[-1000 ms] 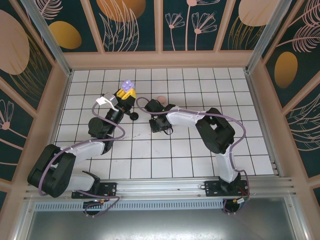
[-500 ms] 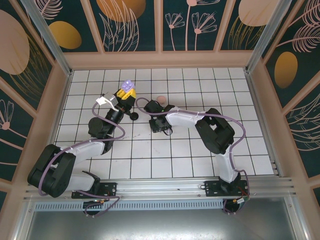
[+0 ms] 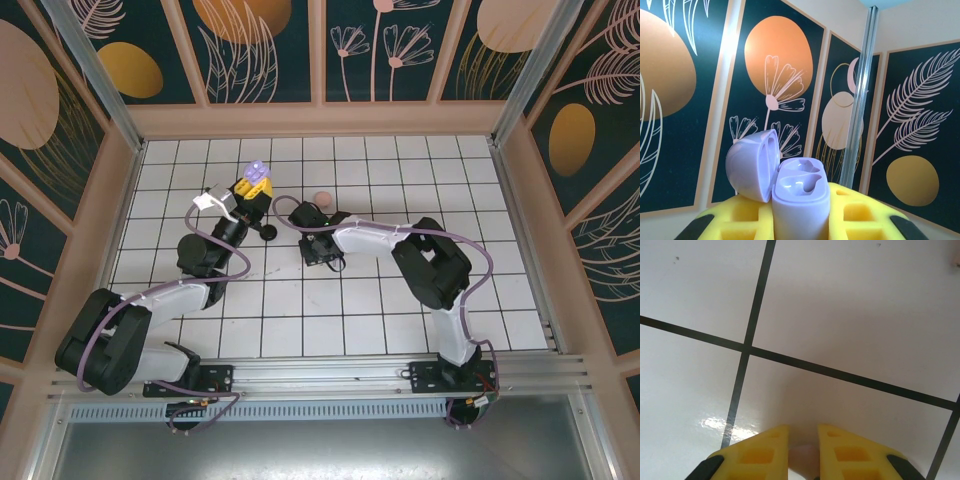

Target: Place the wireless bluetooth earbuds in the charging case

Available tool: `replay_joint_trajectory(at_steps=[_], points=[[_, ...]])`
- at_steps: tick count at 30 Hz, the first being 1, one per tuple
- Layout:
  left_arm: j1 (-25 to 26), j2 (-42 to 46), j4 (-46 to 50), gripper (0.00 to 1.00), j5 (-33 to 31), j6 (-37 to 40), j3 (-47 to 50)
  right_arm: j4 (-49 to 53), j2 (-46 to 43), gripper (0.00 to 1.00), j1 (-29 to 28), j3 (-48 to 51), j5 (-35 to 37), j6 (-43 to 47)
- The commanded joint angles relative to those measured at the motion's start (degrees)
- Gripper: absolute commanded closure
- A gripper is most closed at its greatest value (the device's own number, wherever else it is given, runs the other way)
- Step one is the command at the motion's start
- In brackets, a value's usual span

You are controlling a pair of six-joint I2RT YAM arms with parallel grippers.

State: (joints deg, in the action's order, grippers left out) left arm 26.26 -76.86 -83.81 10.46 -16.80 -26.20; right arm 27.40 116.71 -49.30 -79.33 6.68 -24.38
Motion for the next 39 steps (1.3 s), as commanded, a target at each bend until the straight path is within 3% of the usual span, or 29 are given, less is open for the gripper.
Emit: replay_joint_trajectory(at_steps=[1,17,27,32,39], points=[[0.1,-0.2,-1.0,1.0,1.0,-0.7,-1.4,2.4,-0.7,0.83,-0.5,1.6,1.6,-0.7],[0.1,1.9,6.3,1.0,7.1,7.6,-3.5,4.4,-16.1,0.84,4.5,-4.7,5.2,1.0],[0.2,0.8,8.1,1.0,12.7,12.8,-1.9,6.4,-24.7,0.84,8.0,-14.0,4.5,6.0],[0.2,0.3,14.4,1.0,15.7,16.9,-3.6,4.4,-27.5,0.84,8.0,-16.9,1.8,8.6],[1.0,-2.3,21.8,1.0,18.3,20.8,-7.5,-3.3,-32.1,0.84,6.9,-13.2,-3.8,12.2]])
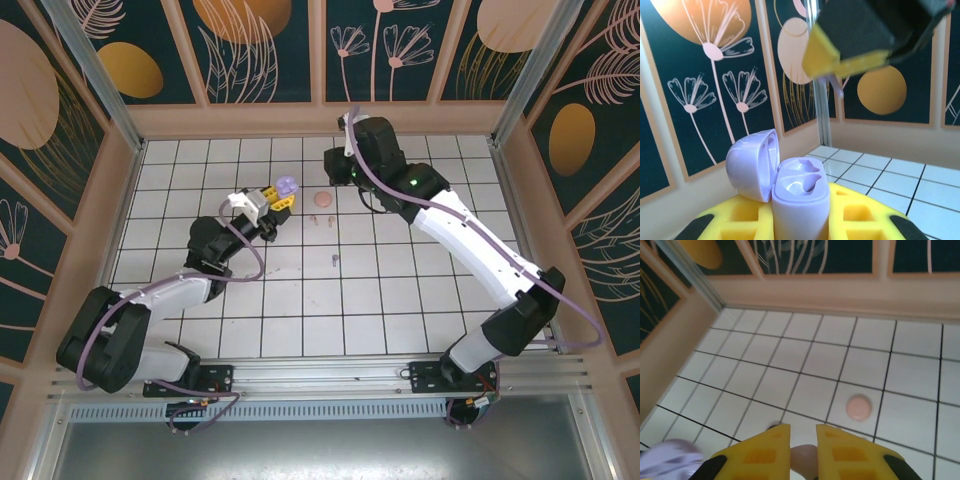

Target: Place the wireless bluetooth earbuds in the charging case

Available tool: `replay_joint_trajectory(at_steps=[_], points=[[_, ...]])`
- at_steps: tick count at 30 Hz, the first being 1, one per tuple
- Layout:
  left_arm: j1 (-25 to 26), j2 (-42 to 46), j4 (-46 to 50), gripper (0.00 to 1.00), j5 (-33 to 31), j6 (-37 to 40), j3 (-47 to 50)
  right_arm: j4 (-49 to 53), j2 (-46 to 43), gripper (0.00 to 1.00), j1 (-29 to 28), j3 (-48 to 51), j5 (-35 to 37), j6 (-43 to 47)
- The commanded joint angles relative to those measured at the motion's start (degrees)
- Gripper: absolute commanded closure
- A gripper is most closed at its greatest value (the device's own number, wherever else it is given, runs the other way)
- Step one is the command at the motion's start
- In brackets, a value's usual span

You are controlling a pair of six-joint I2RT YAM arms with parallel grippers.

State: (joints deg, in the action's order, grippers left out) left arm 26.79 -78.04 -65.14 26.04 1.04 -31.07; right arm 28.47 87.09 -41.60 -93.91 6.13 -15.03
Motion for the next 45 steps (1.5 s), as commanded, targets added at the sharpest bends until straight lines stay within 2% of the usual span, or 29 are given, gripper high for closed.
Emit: replay_joint_trajectory(at_steps=[1,10,18,37,45], points=[[0.7,-1.7,3.3,1.0,3.0,3.0,-3.1,-5.2,-2.8,0.84,-1.2,1.8,-3.7,3.2],[1.0,-5.3,3.8,1.0,7.4,2.3,-7.5,-14.0,-6.6,0.84,-5.6,9.5,-5.0,6.6],[1.1,-5.3,3.5,1.0,9.9,0.9,-9.3,-18.8,-6.8,0.83,-7.4,13.0,-3.2,4.8],[1.1,-2.6,2.9,1.0,10.5,0.1,-8.2,-19.8,-4.1,0.84,-9.1,13.8,1.6,3.2],[1.1,-1.7,2.8,1.0,10.5,-0.4,-7.6,-19.9,-2.8,0.84,-9.1,13.7,1.1,3.0]])
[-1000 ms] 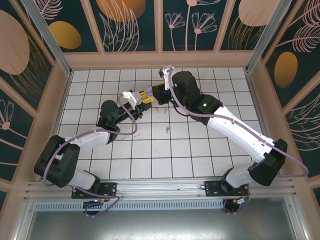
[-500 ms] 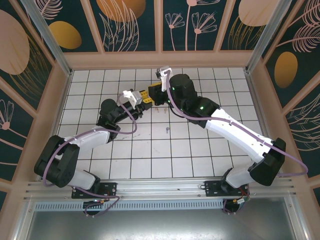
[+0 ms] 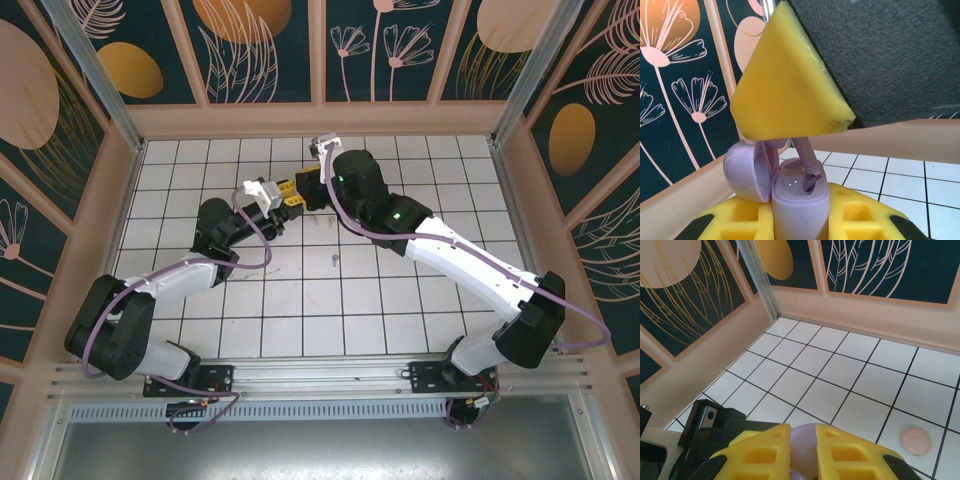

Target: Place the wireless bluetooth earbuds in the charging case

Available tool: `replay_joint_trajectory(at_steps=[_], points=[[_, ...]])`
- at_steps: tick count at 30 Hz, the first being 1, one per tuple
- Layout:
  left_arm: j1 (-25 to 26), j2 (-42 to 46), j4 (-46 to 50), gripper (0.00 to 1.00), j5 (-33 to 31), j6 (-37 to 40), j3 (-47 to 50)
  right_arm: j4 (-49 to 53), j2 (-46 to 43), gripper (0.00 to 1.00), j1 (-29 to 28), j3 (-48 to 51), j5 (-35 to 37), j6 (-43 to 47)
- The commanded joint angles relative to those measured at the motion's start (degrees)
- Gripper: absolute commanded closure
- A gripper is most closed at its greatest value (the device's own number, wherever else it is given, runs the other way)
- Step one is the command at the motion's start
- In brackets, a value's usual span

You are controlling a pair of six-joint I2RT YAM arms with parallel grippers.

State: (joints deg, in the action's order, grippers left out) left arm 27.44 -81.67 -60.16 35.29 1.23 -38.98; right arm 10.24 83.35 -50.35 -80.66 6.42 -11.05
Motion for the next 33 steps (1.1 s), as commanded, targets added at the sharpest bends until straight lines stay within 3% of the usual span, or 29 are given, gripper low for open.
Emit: replay_joint_trajectory(at_steps=[1,33], points=[[0.4,2.0,-2.2,1.0,1.2,-0.6,0.4,-1.5,1.0,0.84,-0.4,0.5,0.6,-1.0],[0.4,3.0,-7.3,1.0,-2.2,-6.0,-0.1,-1.5,-3.1,0.86,-4.4,9.1,5.8,-2.0]])
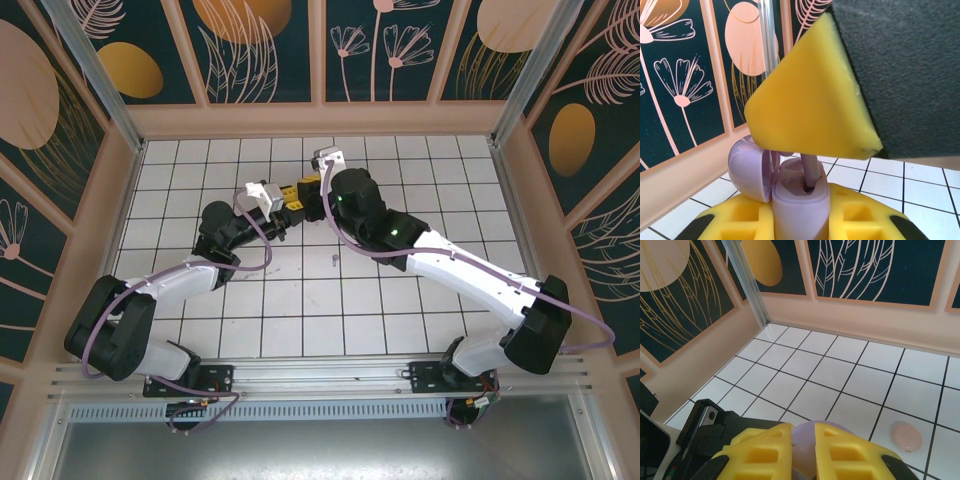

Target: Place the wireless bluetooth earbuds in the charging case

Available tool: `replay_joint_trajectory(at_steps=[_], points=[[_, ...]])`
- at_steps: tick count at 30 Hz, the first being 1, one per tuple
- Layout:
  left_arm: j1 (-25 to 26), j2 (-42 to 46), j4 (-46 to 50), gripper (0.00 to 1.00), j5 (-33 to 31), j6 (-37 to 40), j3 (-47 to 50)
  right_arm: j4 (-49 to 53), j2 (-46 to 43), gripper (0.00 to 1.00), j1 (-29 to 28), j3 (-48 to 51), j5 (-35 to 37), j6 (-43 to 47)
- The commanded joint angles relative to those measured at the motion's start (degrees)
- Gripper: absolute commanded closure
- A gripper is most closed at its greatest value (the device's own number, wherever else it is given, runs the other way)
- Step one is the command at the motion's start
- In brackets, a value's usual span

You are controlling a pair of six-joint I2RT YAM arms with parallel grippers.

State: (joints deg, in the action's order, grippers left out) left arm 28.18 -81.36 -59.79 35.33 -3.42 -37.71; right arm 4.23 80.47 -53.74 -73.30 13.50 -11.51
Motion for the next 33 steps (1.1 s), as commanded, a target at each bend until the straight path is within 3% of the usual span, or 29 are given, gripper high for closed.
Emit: replay_joint_trajectory(at_steps=[1,6,24,28,33], points=[[-0.3,2.7,-7.8,1.0,-2.3,-1.4,-1.4,4.6,0.0,0.86,-1.0,1.7,-1.5,-1.5],[-0.3,2.6,-8.1,1.0,-2.7,-2.0,-1.5,4.6,0.8,0.84,-1.2,1.1,-2.1,-1.9],[-0.3,1.7,-9.0,1.0,-2.9,-3.8,-0.7,8.8,3.0,0.39,-1.0,-10.6,1.4,-5.2],[-0.3,1.5,-10.3,1.0,-6.2,-3.4,0.9,10.1,-0.9,0.32,-0.8,-12.0,1.3,-7.9],[-0.3,1.9,-15.0,1.0,-13.0,-2.7,4.5,17.1,-5.6,0.32,1.1,-11.3,2.2,-15.1]])
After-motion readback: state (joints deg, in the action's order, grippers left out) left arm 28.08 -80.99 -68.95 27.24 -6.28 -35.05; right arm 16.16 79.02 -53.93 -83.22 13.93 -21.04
